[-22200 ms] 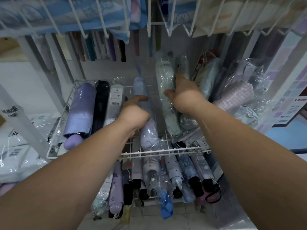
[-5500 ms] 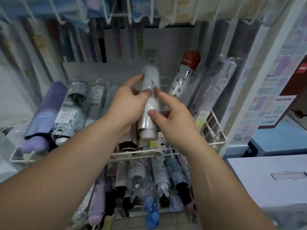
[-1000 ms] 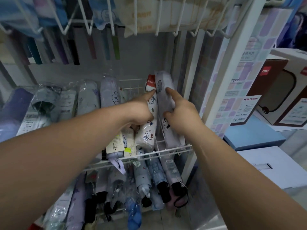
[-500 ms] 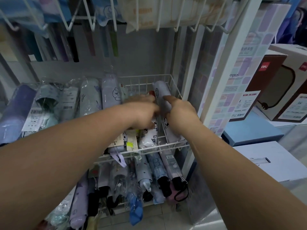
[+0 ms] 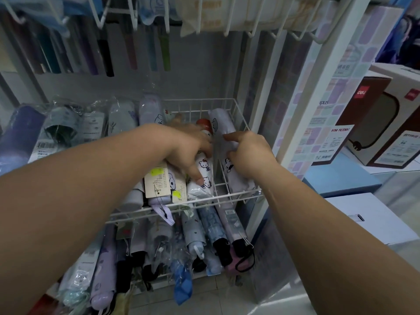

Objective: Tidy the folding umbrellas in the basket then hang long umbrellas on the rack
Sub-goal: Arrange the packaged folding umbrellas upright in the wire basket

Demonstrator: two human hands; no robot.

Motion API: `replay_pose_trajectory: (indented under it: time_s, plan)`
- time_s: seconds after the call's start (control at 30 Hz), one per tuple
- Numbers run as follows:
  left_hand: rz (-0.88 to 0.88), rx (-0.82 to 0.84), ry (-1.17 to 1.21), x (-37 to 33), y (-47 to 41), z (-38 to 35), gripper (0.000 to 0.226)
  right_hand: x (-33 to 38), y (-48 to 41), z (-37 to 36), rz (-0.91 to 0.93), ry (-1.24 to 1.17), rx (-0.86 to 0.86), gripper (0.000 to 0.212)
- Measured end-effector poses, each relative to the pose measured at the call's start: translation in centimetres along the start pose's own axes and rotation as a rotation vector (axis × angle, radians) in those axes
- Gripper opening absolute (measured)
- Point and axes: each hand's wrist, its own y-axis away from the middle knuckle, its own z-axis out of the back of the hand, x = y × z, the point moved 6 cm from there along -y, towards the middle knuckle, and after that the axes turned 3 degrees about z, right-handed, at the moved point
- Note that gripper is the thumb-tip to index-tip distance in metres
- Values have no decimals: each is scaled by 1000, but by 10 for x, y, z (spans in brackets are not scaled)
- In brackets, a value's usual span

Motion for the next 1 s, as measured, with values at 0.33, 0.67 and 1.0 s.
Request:
replay_pose_trajectory:
  time_s: [0.33, 0.67, 1.0]
  plan:
    - [83, -68, -76, 1, -7, -13, 115, 6, -3, -12, -35, 276, -9, 42]
    - [156, -80, -52, 2, -5, -13, 116, 6, -18, -28, 53, 270, 25, 31]
    - [234, -84, -165, -6, -5, -7, 127, 4, -9, -31, 118, 264, 27, 26]
